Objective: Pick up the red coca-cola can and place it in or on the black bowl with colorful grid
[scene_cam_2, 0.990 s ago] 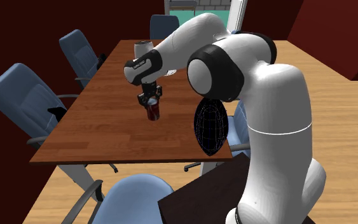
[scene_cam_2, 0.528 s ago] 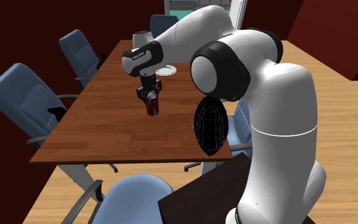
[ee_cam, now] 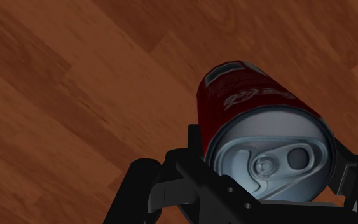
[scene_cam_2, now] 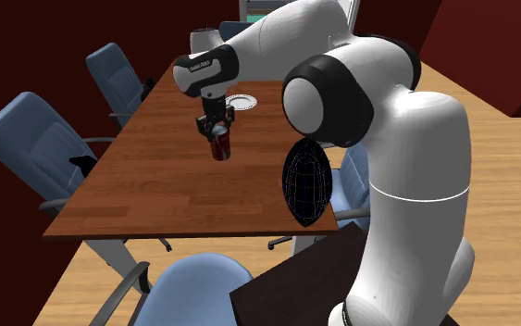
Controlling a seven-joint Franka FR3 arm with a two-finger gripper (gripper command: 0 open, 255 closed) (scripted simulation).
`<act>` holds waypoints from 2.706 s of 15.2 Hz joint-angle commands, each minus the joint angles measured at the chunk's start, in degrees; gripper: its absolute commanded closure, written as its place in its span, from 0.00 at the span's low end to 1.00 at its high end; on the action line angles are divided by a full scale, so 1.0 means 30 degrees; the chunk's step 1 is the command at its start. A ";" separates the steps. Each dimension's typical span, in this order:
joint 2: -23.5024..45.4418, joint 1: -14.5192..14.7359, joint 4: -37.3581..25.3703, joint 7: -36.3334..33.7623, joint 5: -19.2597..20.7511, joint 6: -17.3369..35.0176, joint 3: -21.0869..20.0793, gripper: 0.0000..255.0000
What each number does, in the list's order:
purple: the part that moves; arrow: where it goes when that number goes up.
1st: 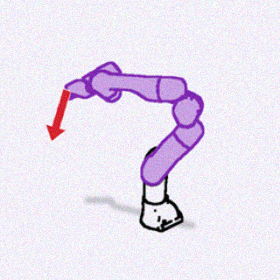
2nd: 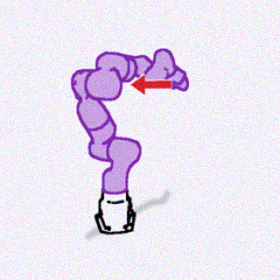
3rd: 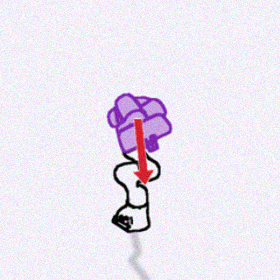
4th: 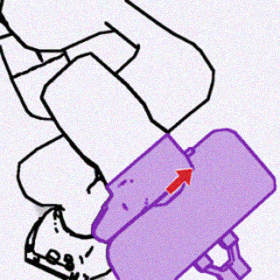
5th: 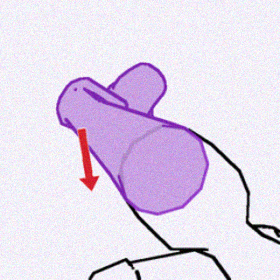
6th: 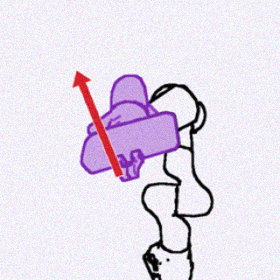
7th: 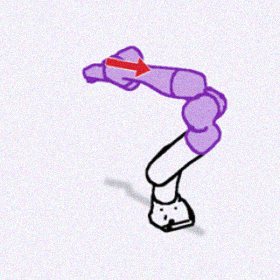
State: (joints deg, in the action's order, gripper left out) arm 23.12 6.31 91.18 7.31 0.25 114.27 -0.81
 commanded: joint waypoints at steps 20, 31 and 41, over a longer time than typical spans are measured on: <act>-0.5469 -0.1431 0.4058 0.2289 -0.0180 -0.1410 0.0818 1.00; -1.0749 -0.3313 0.9657 0.5899 0.0309 -0.1071 0.2747 1.00; -1.2945 -0.4538 1.2470 0.8230 0.1063 -0.0383 0.4278 1.00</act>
State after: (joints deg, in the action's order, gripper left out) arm -15.70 -7.22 127.84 31.85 3.38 112.33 11.90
